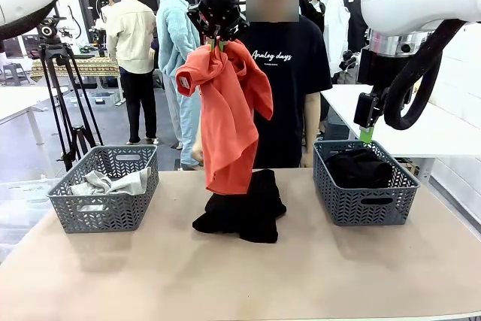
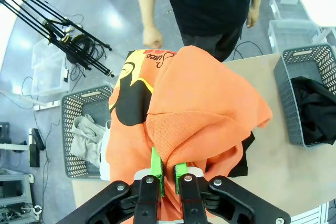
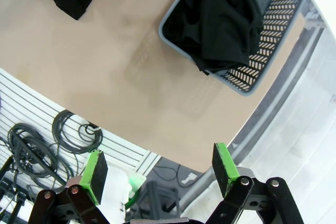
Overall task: Sort the tops and bottoms.
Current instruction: Sort the clothes according to human instructions.
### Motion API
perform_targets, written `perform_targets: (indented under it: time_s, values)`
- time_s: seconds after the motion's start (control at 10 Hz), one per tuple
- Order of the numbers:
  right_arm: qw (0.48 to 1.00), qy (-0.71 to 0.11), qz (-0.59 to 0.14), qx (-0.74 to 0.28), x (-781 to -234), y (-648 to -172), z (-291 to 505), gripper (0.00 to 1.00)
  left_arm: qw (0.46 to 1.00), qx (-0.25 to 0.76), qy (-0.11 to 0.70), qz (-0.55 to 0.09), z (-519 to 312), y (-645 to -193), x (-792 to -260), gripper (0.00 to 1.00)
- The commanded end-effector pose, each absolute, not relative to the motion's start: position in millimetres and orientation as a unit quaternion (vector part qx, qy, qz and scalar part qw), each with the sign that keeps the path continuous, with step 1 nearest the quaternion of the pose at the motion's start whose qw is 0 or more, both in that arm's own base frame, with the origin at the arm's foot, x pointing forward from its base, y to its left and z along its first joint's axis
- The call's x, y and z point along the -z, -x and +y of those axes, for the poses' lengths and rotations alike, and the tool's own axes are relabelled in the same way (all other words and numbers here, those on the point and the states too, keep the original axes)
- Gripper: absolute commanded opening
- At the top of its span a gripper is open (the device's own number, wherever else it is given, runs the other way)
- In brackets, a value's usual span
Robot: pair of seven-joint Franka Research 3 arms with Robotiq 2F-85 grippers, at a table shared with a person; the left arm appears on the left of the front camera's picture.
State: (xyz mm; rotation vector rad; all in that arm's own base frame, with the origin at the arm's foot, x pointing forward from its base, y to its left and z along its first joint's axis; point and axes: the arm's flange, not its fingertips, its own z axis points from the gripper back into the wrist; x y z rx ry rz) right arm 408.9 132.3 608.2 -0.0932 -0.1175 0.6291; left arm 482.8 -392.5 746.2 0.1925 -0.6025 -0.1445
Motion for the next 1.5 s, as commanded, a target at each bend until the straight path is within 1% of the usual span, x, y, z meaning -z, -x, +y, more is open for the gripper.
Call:
perform_targets:
  time_s: [0.0, 1.4]
  values:
    - [0.950, 0.056, -0.054, -0.301, -609.4, -410.3, 133.4, 1.00, 0.947, 0.068, -0.094, -0.299, -388.1, -480.3, -750.4, 0.00]
    - [0.950, 0.056, -0.054, -0.301, -609.4, -410.3, 133.4, 1.00, 0.947, 0.068, -0.094, -0.299, -388.1, -480.3, -750.4, 0.00]
